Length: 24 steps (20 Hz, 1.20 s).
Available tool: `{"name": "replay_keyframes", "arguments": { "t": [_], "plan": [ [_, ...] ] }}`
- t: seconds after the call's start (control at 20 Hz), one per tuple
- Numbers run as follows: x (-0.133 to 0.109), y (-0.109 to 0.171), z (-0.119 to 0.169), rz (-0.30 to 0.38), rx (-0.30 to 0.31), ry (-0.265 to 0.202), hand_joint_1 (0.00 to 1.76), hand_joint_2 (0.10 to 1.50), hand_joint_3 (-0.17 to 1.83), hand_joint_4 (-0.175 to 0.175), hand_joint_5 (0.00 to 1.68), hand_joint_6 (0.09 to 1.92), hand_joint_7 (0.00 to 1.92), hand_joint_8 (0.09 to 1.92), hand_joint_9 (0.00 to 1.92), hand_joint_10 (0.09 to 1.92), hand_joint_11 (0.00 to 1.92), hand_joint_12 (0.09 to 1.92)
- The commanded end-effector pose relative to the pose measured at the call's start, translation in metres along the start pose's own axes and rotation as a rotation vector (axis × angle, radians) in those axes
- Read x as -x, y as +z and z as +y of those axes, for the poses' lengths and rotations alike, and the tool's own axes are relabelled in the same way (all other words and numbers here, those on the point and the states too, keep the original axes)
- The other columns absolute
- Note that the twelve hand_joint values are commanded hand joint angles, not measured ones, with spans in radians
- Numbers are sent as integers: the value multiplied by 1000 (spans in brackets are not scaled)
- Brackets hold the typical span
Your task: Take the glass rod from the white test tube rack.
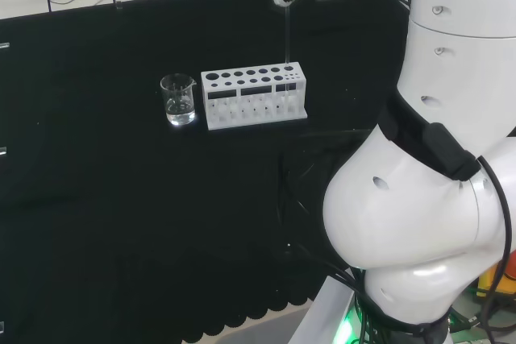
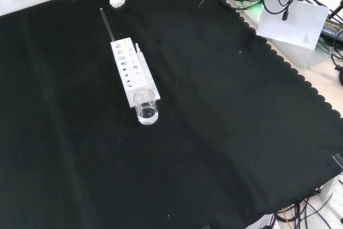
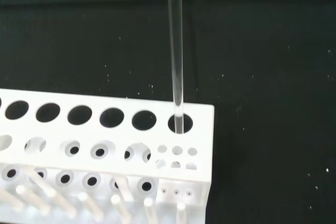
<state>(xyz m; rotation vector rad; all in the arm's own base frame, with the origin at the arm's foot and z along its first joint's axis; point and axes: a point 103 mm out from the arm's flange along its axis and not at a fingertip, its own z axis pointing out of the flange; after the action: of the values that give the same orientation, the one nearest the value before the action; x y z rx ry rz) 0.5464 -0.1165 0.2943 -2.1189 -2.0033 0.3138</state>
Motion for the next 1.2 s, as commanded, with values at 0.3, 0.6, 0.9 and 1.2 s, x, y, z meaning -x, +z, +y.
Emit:
{"name": "replay_keyframes", "arguments": {
  "t": [0.3,0.6,0.9,1.2],
  "plan": [
    [3,28,8,23,-20,-16,623,804,620,-120,65,87,134,938,343,944,0,1422],
    [3,33,12,9,29,-27,655,833,621,-166,247,87,487,1034,660,960,80,1461],
    [1,39,17,13,34,-42,724,867,605,-175,423,176,690,1063,824,995,212,1432],
    [-4,42,21,30,52,-57,822,887,617,-175,434,854,885,1083,1056,1206,519,1354]
  ]
}}
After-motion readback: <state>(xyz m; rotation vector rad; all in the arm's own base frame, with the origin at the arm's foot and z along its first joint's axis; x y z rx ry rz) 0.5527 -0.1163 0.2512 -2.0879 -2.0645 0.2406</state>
